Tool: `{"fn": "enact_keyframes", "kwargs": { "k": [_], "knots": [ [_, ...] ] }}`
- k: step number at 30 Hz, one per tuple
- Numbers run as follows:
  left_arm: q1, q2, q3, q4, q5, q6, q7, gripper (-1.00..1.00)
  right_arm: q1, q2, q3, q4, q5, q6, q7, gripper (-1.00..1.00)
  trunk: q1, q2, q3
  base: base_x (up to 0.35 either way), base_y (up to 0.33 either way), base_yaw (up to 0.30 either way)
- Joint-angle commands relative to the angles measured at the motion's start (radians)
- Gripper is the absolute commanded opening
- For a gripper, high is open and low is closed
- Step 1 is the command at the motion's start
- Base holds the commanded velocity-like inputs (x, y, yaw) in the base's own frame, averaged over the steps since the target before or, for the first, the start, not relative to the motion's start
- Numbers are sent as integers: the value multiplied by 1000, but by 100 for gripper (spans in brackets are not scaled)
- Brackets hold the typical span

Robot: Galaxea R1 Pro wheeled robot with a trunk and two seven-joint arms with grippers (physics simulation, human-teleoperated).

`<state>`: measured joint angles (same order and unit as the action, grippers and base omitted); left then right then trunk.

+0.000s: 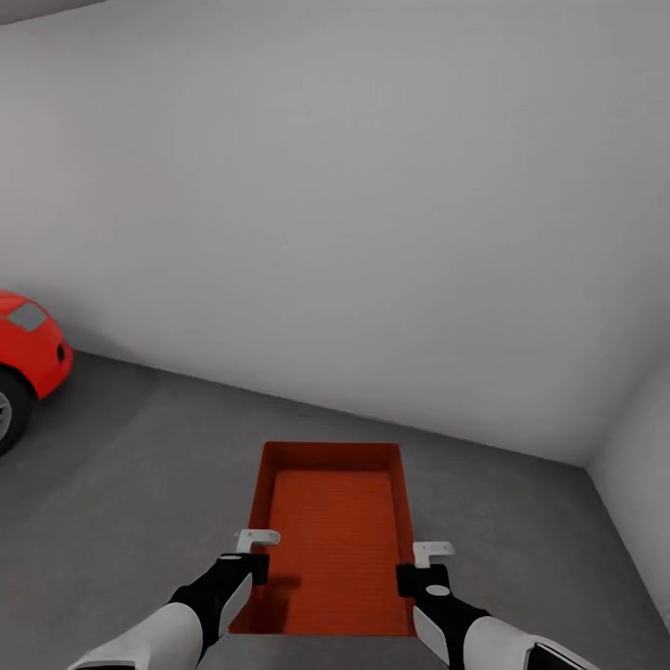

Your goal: Move the two storage containers from the living room to the garage. In the garage, place one container on the floor and stack the other container on top of it (either order is fine).

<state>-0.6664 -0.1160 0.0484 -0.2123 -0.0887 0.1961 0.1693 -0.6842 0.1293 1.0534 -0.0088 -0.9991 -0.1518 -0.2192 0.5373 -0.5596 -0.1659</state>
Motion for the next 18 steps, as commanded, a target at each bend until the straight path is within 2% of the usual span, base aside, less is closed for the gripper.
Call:
{"fn": "enact_keyframes", "kwargs": {
  "k": [1,18],
  "knots": [
    [1,-2,-32,5,13,5,-10,-100,-1,1,2,1,-10,-6,-26,-100,1,-1,-2,322,0,-262],
    [1,-2,-32,5,13,5,-10,-100,-1,1,2,1,-10,-6,-26,-100,1,-1,-2,322,0,-262]
  ]
}}
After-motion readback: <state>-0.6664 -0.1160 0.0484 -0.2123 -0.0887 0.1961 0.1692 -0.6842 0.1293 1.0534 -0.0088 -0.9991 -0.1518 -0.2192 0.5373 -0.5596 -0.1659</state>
